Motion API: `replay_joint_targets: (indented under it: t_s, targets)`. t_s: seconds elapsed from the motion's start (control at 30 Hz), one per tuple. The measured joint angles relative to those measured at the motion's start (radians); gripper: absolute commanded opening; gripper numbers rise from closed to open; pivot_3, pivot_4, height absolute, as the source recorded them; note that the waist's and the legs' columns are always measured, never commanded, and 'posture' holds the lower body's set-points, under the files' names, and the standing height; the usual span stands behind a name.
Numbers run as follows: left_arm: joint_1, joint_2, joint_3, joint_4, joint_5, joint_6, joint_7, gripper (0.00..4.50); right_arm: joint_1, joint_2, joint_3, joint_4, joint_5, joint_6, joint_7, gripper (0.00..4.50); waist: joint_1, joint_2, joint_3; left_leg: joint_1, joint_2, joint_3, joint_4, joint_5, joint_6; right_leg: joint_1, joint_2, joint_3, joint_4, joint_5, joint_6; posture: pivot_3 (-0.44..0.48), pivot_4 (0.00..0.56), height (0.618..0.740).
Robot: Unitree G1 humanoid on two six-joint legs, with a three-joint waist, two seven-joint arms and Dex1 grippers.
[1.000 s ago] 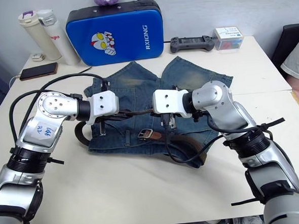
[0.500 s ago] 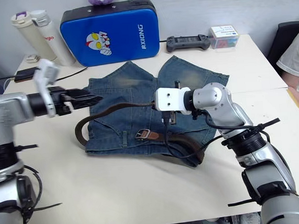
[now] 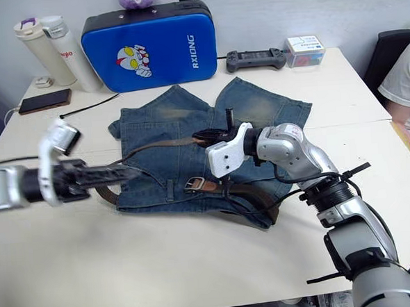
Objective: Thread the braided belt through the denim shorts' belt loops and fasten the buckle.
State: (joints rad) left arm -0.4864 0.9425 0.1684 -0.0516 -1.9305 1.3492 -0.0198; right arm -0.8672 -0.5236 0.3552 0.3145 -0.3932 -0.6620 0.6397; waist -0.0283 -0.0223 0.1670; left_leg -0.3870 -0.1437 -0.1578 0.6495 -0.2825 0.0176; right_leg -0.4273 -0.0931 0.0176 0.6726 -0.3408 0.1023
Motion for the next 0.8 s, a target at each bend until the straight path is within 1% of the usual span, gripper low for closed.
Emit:
replay_joint_targets:
  t_s: [0.03, 0.07, 0.13, 0.17, 0.2, 0.23, 0.27, 0.37, 0.43, 0.5, 0.6, 0.63, 0.7, 0.77, 0.8]
  targets:
    - [0.012, -0.065, -0.002, -0.024, -0.008, -0.045, 0.067, 4.43, 0.0, 0.007, 0.0, 0.0, -0.009, -0.016, -0.017, 0.0, 0.0, 0.0, 0.0, 0.0, 0.0, 0.001, 0.001, 0.0, 0.0, 0.0, 0.0, 0.001, 0.0, 0.0, 0.0, 0.0, 0.15, 0.74]
    - [0.022, -0.154, 0.003, -0.046, -0.011, -0.103, 0.152, 4.43, 0.0, 0.012, 0.0, -0.001, -0.015, -0.025, -0.03, 0.0, 0.0, 0.0, 0.0, 0.001, 0.0, 0.003, 0.001, 0.0, 0.0, 0.0, 0.0, 0.002, 0.002, 0.0, 0.0, 0.0, 0.15, 0.74]
    - [0.033, -0.275, 0.013, -0.065, -0.014, -0.173, 0.286, 4.43, 0.0, 0.015, 0.0, -0.002, -0.018, -0.037, -0.042, 0.0, -0.001, -0.001, 0.0, 0.001, 0.0, 0.004, 0.002, 0.0, 0.0, -0.001, 0.001, 0.003, 0.002, 0.0, 0.0, 0.0, 0.15, 0.74]
    - [0.033, -0.323, 0.023, -0.072, -0.016, -0.206, 0.344, 4.43, 0.0, 0.015, 0.0, -0.003, -0.018, -0.037, -0.044, 0.0, -0.001, -0.001, 0.0, 0.001, 0.0, 0.005, 0.002, 0.0, 0.0, -0.001, 0.001, 0.003, 0.003, 0.0, 0.0, 0.0, 0.15, 0.74]
    - [0.033, -0.382, 0.041, -0.092, -0.016, -0.241, 0.428, 4.43, 0.001, 0.01, 0.0, -0.005, -0.017, -0.037, -0.044, 0.0, -0.003, -0.001, 0.0, 0.001, 0.0, 0.006, 0.002, 0.0, 0.0, -0.001, 0.001, 0.004, 0.003, 0.0, 0.0, 0.0, 0.15, 0.74]
    - [0.033, -0.422, 0.055, -0.103, -0.018, -0.264, 0.478, 4.43, 0.002, 0.005, -0.001, -0.006, -0.016, -0.037, -0.043, 0.0, -0.003, -0.001, 0.0, 0.001, 0.0, 0.007, 0.002, 0.0, 0.0, -0.002, 0.001, 0.005, 0.004, 0.0, 0.0, 0.0, 0.15, 0.74]
    - [0.03, -0.502, 0.086, -0.127, -0.019, -0.306, 0.565, 4.43, 0.007, -0.011, -0.003, -0.01, -0.014, -0.037, -0.04, 0.0, -0.001, -0.001, 0.0, 0.002, 0.0, 0.007, 0.002, 0.0, 0.0, -0.002, 0.001, 0.005, 0.004, 0.0, 0.0, 0.0, 0.15, 0.74]
    - [0.022, -0.615, 0.125, -0.154, -0.025, -0.358, 0.702, 4.43, 0.012, -0.032, -0.008, -0.013, -0.009, -0.034, -0.032, 0.0, 0.0, -0.002, -0.001, 0.002, 0.001, 0.01, 0.002, 0.0, 0.0, -0.002, 0.002, 0.007, 0.004, 0.0, 0.0, 0.0, 0.15, 0.74]
    - [0.005, -0.669, 0.15, -0.169, -0.026, -0.38, 0.768, 4.43, 0.015, -0.037, -0.009, -0.016, -0.007, -0.032, -0.028, 0.0, 0.001, -0.003, -0.001, 0.002, 0.001, 0.011, 0.002, 0.0, 0.0, -0.002, 0.002, 0.009, 0.004, 0.0, 0.0, 0.0, 0.15, 0.74]
    - [-0.029, -0.707, 0.176, -0.172, -0.027, -0.393, 0.832, 4.43, 0.015, -0.038, -0.009, -0.021, -0.006, -0.024, -0.025, 0.0, 0.002, -0.003, -0.001, 0.002, 0.001, 0.012, 0.003, 0.0, 0.0, -0.002, 0.002, 0.01, 0.004, 0.0, 0.0, 0.0, 0.15, 0.74]
    - [-0.04, -0.732, 0.198, -0.175, -0.028, -0.391, 0.89, 4.43, 0.016, -0.042, -0.009, -0.031, -0.005, -0.012, -0.023, 0.0, 0.002, -0.003, -0.001, 0.002, 0.001, 0.014, 0.003, 0.0, 0.0, -0.002, 0.003, 0.012, 0.004, 0.0, 0.0, 0.0, 0.15, 0.74]
    - [-0.04, -0.74, 0.203, -0.175, -0.028, -0.39, 0.91, 4.18, 0.016, -0.044, -0.009, -0.032, -0.005, -0.01, -0.023, 0.0, 0.002, -0.003, -0.001, 0.002, 0.002, 0.014, 0.003, 0.0, 0.0, -0.002, 0.004, 0.012, 0.004, 0.0, 0.0, 0.0, 0.15, 0.74]
    - [-0.04, -0.753, 0.207, -0.175, -0.028, -0.391, 0.954, 3.53, 0.016, -0.044, -0.01, -0.033, -0.005, -0.008, -0.023, 0.0, 0.003, -0.003, -0.002, 0.002, 0.002, 0.014, 0.003, 0.0, 0.0, -0.002, 0.004, 0.013, 0.004, 0.0, 0.0, 0.0, 0.15, 0.74]
    - [-0.04, -0.775, 0.204, -0.176, -0.028, -0.389, 0.99, 2.66, 0.015, -0.047, -0.01, -0.033, -0.004, -0.008, -0.023, 0.0, 0.005, -0.004, -0.002, 0.002, 0.002, 0.014, 0.003, 0.0, 0.0, -0.002, 0.004, 0.013, 0.004, 0.0, 0.0, 0.0, 0.15, 0.74]
    - [-0.04, -0.784, 0.204, -0.176, -0.028, -0.389, 1.005, 2.13, 0.015, -0.049, -0.01, -0.033, -0.004, -0.008, -0.023, 0.0, 0.005, -0.004, -0.002, 0.002, 0.002, 0.014, 0.003, 0.0, 0.0, -0.002, 0.004, 0.013, 0.004, 0.0, 0.0, 0.0, 0.15, 0.74]
